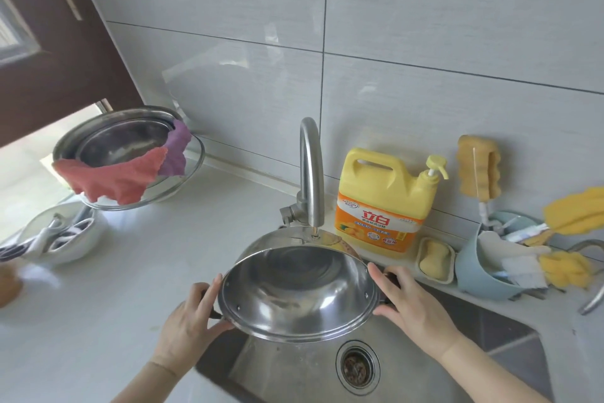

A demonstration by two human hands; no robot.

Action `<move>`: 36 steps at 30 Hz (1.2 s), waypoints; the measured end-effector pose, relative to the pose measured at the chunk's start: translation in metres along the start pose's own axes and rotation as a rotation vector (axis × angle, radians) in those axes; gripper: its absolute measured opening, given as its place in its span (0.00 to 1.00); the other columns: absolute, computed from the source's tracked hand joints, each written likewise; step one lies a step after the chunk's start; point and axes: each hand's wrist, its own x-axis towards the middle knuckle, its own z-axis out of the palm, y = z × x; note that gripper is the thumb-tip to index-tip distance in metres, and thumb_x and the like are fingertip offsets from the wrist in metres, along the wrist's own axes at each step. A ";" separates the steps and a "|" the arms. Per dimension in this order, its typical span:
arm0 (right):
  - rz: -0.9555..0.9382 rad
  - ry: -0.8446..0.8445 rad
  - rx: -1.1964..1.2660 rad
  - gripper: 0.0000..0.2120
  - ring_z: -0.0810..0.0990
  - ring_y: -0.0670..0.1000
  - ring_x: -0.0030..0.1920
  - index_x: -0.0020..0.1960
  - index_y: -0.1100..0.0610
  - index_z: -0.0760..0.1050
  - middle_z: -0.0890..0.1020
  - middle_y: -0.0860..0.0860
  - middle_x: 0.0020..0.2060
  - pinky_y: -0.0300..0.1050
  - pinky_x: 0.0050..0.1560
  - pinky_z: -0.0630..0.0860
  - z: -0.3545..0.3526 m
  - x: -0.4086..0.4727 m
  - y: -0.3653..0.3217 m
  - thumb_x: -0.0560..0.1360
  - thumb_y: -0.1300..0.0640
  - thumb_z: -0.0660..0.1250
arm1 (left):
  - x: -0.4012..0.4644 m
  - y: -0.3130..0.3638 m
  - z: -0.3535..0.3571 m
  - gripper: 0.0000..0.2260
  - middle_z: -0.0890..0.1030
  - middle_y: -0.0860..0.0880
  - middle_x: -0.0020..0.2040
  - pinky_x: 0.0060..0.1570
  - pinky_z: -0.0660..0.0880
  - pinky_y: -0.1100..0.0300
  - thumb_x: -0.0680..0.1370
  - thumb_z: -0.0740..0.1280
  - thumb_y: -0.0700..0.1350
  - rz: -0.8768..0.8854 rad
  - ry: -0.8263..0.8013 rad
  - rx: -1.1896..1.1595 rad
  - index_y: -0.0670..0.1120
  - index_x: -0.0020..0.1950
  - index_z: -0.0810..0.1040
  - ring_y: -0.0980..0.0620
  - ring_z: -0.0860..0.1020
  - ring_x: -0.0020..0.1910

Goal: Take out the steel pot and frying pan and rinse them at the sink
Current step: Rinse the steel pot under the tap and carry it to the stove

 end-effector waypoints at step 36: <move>-0.108 0.080 -0.007 0.63 0.79 0.48 0.40 0.79 0.47 0.46 0.69 0.50 0.50 0.38 0.31 0.74 0.001 0.008 -0.018 0.58 0.53 0.84 | 0.001 -0.003 -0.026 0.56 0.70 0.51 0.48 0.22 0.74 0.60 0.62 0.82 0.53 0.051 0.037 -0.003 0.53 0.80 0.50 0.58 0.78 0.28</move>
